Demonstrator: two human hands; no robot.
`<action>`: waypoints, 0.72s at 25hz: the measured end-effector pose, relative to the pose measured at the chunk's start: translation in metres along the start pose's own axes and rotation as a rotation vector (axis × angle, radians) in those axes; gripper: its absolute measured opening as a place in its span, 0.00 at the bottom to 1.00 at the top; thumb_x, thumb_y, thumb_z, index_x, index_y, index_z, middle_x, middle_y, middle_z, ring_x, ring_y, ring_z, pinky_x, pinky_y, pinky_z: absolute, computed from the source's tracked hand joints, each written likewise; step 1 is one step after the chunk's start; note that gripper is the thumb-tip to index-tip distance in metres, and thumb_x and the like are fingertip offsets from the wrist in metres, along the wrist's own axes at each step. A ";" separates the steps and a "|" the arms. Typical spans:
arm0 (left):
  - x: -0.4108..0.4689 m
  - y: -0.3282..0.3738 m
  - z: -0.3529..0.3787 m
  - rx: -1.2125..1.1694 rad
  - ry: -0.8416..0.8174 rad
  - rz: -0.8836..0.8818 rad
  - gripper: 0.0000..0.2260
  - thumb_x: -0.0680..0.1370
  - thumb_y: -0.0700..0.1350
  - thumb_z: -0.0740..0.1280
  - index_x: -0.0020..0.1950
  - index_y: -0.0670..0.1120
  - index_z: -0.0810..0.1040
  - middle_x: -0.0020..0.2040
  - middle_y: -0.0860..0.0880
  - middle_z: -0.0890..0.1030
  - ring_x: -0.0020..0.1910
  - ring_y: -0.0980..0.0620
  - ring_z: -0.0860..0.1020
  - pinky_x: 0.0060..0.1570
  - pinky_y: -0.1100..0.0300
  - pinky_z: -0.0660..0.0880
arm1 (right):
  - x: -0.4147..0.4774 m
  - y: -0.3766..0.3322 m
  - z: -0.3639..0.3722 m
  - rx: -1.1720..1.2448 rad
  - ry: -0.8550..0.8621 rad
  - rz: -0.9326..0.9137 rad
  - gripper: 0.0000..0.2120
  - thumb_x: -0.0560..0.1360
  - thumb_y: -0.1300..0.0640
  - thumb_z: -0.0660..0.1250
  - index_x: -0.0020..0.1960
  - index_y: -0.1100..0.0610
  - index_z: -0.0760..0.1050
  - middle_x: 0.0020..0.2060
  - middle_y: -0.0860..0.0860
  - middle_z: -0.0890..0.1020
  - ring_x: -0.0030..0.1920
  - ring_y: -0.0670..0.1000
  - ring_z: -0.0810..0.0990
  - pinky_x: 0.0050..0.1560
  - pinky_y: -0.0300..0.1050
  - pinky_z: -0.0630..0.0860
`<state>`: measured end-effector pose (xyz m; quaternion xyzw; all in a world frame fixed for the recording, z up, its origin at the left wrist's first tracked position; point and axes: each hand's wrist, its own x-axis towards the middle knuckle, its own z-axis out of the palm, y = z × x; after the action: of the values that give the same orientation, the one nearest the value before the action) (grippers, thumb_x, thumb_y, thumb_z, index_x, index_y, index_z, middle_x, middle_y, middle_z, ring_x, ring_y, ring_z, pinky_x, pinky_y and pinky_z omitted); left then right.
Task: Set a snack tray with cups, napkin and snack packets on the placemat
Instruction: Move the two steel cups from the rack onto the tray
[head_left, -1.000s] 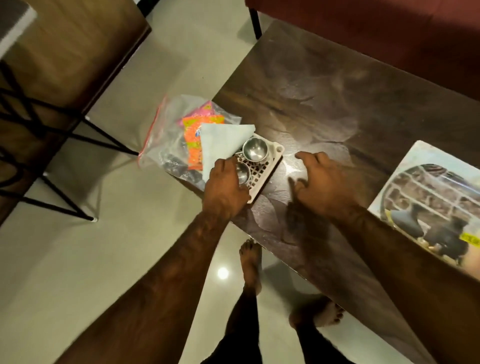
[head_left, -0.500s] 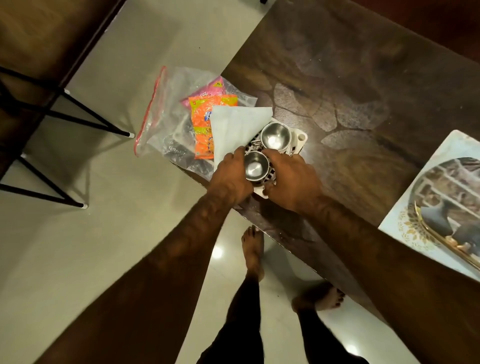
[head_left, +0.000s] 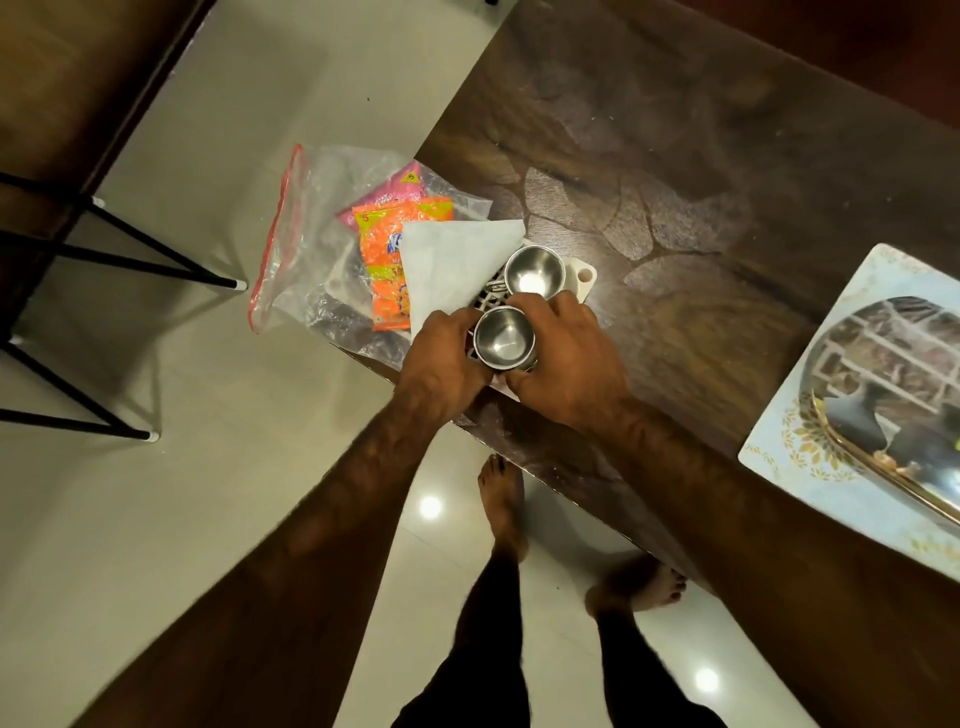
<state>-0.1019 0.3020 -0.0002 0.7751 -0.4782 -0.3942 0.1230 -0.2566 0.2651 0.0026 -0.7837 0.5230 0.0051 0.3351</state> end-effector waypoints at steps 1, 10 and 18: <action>-0.001 0.002 0.000 0.002 -0.001 0.020 0.23 0.71 0.42 0.76 0.66 0.45 0.79 0.58 0.43 0.82 0.56 0.44 0.81 0.59 0.48 0.78 | -0.002 0.001 -0.001 0.032 0.003 -0.003 0.37 0.70 0.47 0.76 0.76 0.48 0.69 0.65 0.55 0.73 0.66 0.59 0.75 0.60 0.57 0.79; 0.011 0.031 -0.002 -0.026 -0.027 0.137 0.28 0.70 0.32 0.72 0.69 0.47 0.74 0.56 0.49 0.78 0.54 0.47 0.79 0.54 0.57 0.77 | 0.000 0.026 -0.023 0.312 0.063 -0.005 0.31 0.62 0.55 0.79 0.62 0.53 0.71 0.55 0.48 0.79 0.56 0.52 0.80 0.52 0.56 0.81; 0.051 0.042 0.010 0.465 0.056 0.215 0.43 0.68 0.41 0.76 0.79 0.46 0.60 0.70 0.39 0.68 0.68 0.38 0.68 0.62 0.45 0.73 | -0.009 0.041 -0.029 0.386 0.055 0.079 0.33 0.61 0.54 0.76 0.62 0.50 0.66 0.52 0.47 0.81 0.50 0.49 0.82 0.43 0.44 0.78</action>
<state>-0.1246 0.2394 -0.0081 0.7378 -0.6321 -0.2368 -0.0043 -0.3046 0.2476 0.0065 -0.6836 0.5536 -0.1034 0.4642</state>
